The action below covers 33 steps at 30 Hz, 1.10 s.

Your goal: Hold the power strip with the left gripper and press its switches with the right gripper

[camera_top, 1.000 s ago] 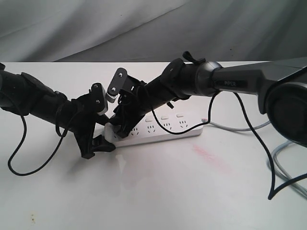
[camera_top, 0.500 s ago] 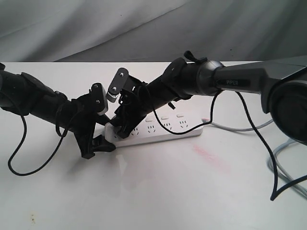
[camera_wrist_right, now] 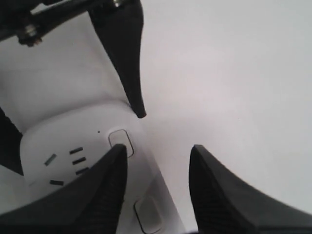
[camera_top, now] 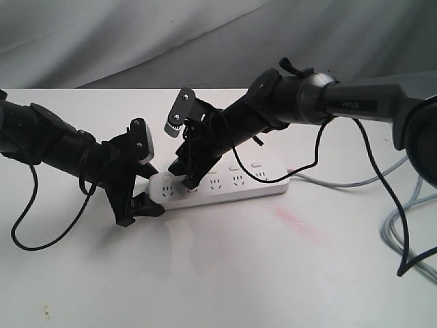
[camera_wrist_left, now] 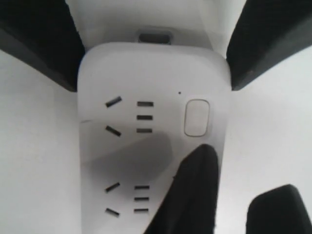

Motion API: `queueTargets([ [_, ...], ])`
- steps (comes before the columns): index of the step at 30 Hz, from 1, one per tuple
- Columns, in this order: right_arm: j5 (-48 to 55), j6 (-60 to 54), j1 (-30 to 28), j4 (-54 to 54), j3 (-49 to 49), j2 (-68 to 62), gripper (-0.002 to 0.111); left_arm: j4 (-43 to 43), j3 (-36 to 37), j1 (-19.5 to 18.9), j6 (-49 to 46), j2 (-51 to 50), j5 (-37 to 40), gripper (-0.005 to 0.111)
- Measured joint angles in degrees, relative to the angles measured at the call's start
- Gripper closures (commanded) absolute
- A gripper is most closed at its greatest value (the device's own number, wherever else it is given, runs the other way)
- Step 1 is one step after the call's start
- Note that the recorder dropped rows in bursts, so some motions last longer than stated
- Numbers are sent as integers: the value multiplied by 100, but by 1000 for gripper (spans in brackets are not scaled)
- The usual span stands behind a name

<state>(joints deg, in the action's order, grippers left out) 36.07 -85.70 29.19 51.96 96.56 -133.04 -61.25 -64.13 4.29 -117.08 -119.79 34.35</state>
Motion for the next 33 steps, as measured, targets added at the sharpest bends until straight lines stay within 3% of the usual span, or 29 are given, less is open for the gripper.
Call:
queueTargets([
  [33, -290, -82, -242, -262, -235, 39, 69, 0, 0, 0, 0, 0, 0, 41],
])
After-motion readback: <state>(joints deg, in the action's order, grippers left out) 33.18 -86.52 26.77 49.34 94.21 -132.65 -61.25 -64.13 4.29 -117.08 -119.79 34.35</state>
